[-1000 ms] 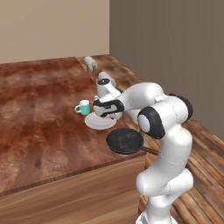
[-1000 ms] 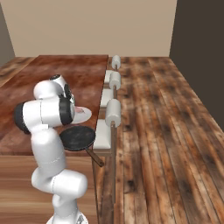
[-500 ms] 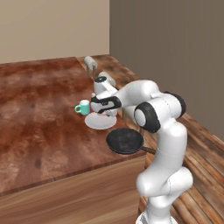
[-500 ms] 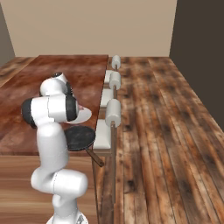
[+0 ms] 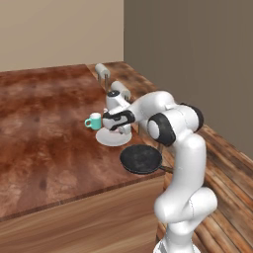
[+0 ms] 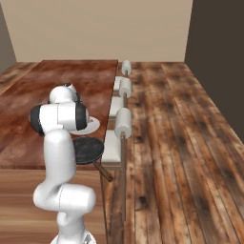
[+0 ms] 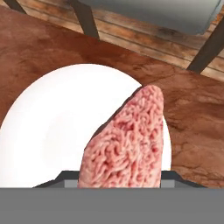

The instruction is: Pick up the pan with the steak in it and place it on the dining table. Then place the steak on the plate.

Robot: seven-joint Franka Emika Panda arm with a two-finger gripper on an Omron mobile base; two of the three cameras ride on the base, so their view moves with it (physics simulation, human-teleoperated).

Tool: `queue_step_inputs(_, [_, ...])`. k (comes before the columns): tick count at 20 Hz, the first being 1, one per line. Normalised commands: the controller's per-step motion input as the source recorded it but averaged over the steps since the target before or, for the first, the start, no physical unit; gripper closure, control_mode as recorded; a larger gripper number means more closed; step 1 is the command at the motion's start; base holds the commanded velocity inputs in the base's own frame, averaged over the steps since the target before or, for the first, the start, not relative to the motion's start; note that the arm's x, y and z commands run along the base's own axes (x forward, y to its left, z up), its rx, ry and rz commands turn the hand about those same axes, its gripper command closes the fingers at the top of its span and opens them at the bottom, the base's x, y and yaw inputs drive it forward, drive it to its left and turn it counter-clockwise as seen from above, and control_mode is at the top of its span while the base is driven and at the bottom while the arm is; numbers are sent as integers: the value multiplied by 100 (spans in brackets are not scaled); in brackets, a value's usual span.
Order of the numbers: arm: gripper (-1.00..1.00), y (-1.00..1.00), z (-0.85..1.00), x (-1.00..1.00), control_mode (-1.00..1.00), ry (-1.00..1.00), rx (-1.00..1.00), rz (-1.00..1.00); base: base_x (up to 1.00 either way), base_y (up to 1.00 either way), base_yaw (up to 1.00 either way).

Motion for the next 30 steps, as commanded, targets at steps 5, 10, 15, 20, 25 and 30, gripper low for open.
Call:
queue_step_inputs(5, [100,0,-19,23,-100,-3,1,0,0,0,0])
queue_step_inputs(10, [100,0,-19,26,-100,-2,2,0,0,0,0])
queue_step_inputs(15, [100,6,-19,22,-100,-3,2,0,0,0,0])
queue_step_inputs(20, [-100,9,-7,16,-100,-5,0,-1,0,0,0])
queue_step_inputs(25, [-100,10,10,16,-100,-5,0,-3,0,0,0])
queue_step_inputs(30, [-100,10,24,9,-100,-1,0,-5,0,0,0])
